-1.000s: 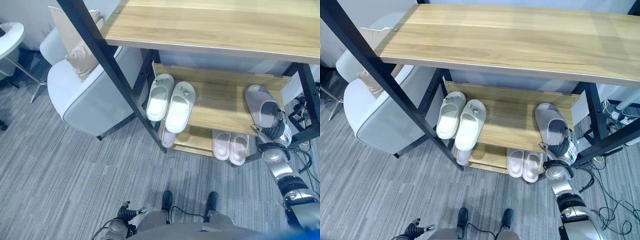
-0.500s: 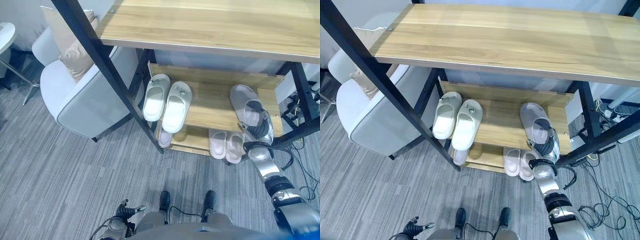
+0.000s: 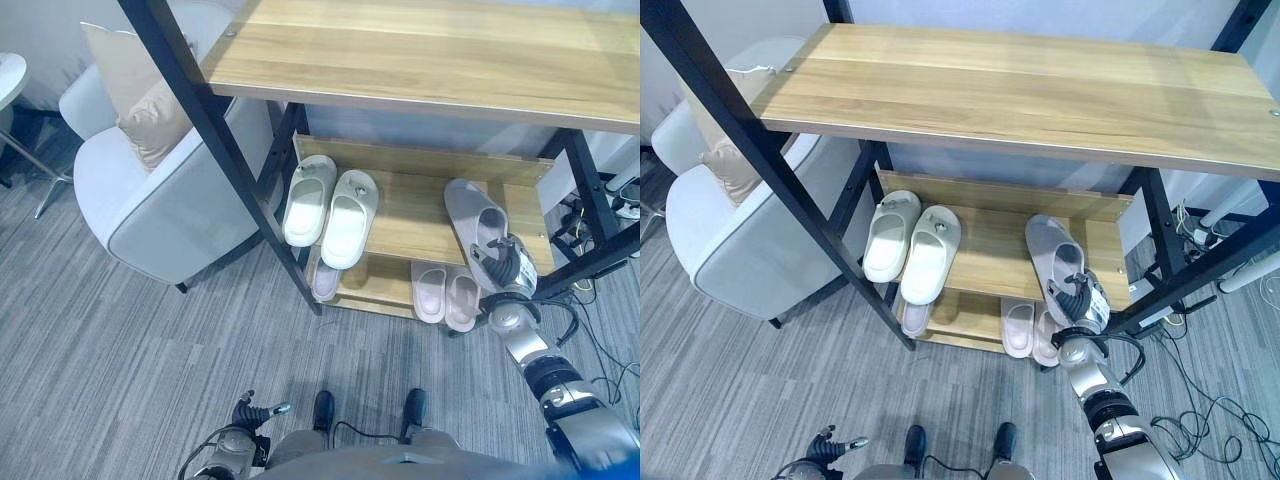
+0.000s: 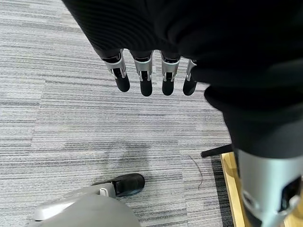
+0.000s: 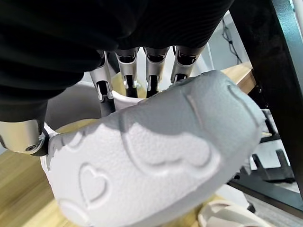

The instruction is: Arrange the slippers neatly on the shoe rack.

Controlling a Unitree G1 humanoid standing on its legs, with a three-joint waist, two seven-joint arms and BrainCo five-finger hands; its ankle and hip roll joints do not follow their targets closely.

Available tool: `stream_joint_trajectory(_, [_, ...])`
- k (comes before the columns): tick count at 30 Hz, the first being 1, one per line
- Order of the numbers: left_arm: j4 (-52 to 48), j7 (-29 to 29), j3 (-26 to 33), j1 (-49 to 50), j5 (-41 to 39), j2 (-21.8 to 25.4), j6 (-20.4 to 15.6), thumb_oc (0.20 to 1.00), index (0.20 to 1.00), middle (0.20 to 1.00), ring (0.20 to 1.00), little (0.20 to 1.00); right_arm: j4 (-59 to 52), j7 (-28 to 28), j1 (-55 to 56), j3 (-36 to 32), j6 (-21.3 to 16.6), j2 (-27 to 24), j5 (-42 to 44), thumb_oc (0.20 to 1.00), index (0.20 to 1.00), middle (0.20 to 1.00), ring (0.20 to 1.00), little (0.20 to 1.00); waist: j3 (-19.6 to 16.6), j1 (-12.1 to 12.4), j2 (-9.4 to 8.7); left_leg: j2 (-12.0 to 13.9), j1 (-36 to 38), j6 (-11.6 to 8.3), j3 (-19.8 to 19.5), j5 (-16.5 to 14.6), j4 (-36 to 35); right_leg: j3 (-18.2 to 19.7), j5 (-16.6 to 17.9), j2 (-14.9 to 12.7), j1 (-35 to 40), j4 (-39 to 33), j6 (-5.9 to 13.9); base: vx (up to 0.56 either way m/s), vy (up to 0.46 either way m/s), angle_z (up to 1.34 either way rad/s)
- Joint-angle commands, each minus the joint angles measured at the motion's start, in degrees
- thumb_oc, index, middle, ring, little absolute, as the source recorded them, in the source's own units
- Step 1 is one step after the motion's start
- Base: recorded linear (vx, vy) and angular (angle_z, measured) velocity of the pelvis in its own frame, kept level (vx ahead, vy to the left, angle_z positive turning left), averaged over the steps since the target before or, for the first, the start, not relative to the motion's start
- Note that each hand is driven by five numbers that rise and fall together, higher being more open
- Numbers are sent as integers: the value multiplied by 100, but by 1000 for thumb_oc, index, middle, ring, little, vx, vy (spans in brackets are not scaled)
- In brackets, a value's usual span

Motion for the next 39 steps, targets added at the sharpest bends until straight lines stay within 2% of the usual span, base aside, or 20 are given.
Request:
stream_joint_trajectory(1, [461,92,-22,-297,-165,-72,-5,1000,1000,1000,1000,1000,-99,-44,66,119,-68,138,-194,200,200,200,200,200,150,92,-175,5,15,-148,518,-519,33,88,-417,-411,527,45,588,0,0,0])
stream_joint_trajectory(19, [413,64,62,-133,253,-17,-63,1000,1000,1000,1000,1000,-2188,264,1043,16,-711,-262,-752,200,200,200,200,200,11,60,-268,212,346,-215,592,-557,33,83,-575,-236,856,45,527,-25,-27,-4])
stream_joint_trajectory(24, [460,7,113,124,339,-54,-39,1000,1000,1000,1000,1000,-2621,486,1449,-3,-809,-348,-837,200,200,200,200,200,-61,98,-212,338,685,-199,593,-627,33,98,-804,-126,1116,233,450,-26,-60,-7])
stream_joint_trajectory(26, [438,-2,111,161,376,-6,-45,1000,1000,1000,1000,1000,-2850,501,1704,-111,-865,-356,-941,200,200,200,200,200,42,46,-194,444,792,-185,470,-554,33,369,-1148,32,1133,670,320,-97,-109,-2])
stream_joint_trajectory(28, [368,26,62,134,346,30,-82,1000,1000,1000,1000,1000,-2932,476,1775,-184,-908,-374,-940,200,200,200,200,200,159,-24,-229,514,702,-158,389,-434,89,989,-1316,239,923,965,217,-173,-144,24])
stream_joint_trajectory(30, [270,137,278,110,37,28,-103,1000,1000,1000,1000,1000,-3051,419,2075,-332,-1023,-333,-767,200,200,200,200,200,181,58,-326,617,336,-204,241,-461,704,958,-1419,383,898,954,50,-152,-308,26])
stream_joint_trajectory(35, [175,236,366,9,-302,-32,-137,1000,1000,1000,1000,1000,-3076,288,2156,-438,-1116,-366,-630,200,200,200,200,200,448,16,-347,579,-292,-322,-220,-565,1746,816,-1572,526,911,1087,-205,-89,-102,51])
stream_joint_trajectory(37, [136,375,355,91,-422,-71,-198,1000,1000,1000,1000,1000,-3081,153,2164,-566,-1124,-418,-574,200,200,200,200,200,425,21,-345,979,-465,-394,-666,-330,1472,983,-1665,526,804,1237,-146,58,176,17])
stream_joint_trajectory(39, [117,337,352,113,-444,-6,-147,1000,1000,1000,1000,1000,-3092,147,2232,-720,-1080,-457,-521,200,200,200,200,200,295,-73,-282,1128,-359,-372,-601,-268,1166,953,-1716,472,780,1306,-69,120,250,-14])
